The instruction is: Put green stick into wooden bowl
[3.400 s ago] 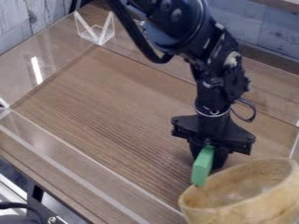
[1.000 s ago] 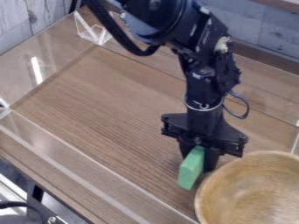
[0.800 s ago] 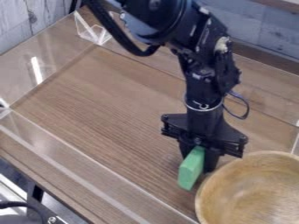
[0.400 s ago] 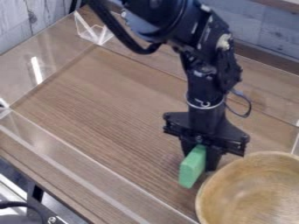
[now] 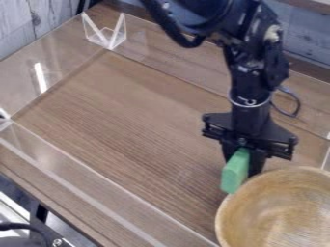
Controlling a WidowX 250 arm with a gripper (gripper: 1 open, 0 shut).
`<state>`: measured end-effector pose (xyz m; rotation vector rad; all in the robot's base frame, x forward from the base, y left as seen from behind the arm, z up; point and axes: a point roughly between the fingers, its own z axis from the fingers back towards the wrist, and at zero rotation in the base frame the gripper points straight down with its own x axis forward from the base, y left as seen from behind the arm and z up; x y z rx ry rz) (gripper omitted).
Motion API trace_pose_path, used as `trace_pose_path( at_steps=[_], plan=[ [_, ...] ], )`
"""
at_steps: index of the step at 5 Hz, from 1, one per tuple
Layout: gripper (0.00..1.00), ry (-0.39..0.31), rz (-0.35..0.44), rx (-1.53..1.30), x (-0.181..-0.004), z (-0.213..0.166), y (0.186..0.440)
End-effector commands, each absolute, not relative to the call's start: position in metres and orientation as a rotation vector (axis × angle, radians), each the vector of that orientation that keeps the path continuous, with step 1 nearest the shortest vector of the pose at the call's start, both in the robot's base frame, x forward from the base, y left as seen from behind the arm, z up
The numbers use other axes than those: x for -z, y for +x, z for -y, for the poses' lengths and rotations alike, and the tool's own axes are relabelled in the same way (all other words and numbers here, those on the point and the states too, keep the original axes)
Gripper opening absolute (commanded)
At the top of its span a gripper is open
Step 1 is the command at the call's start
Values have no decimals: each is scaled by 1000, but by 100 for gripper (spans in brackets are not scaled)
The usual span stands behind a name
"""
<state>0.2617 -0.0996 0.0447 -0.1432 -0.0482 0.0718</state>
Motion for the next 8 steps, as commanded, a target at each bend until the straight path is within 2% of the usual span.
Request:
trace_pose_path(
  at_steps=[1,5,8],
  plan=[
    [0,-166,102,-63,-53,114,276],
    [0,-186,113,-81,-40,136,283],
    [0,-187,102,-89,-37,136,284]
  ],
)
